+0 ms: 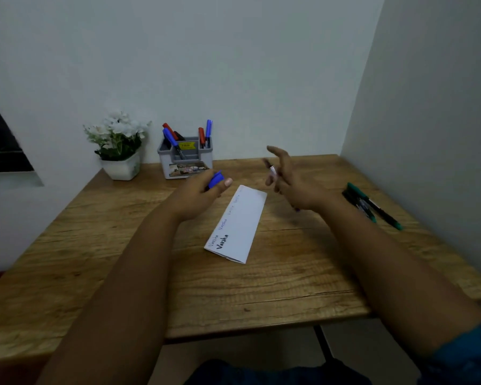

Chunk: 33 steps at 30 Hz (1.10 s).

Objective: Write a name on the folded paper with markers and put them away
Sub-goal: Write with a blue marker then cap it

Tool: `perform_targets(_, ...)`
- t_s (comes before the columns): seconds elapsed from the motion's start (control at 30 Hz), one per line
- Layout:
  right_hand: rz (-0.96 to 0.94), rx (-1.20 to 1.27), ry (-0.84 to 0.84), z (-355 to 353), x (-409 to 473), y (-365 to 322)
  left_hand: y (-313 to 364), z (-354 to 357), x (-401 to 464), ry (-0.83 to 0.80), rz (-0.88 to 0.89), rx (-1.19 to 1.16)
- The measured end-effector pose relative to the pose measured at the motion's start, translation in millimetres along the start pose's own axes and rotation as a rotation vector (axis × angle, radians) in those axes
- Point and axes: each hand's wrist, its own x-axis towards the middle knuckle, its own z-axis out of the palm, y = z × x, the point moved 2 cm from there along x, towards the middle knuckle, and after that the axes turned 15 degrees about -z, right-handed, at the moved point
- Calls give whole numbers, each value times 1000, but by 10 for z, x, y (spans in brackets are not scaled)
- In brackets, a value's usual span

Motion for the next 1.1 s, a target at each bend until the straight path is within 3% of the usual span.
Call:
perform_targets(0.07,30,225,22,16,32,-4,-71,-37,-18,-97,-67,-28)
perform_targets(0.17,129,798,111,96,80,-103,-172,-31,-5,-285,-164,12)
perform_targets(0.27,220,1205,52,208,106,-162,-225,-1,15,-409,-200,96)
perform_targets(0.4,242,893,-54,401,114,-156,-238,16,23,-469,-215,117)
perform_targets(0.57,129,641,-112,584,36,-232,-233,8,60,-480,-228,120)
perform_targets(1.1,-115,378,-149,696,42,-145,-179,-17,98,-560,-198,202)
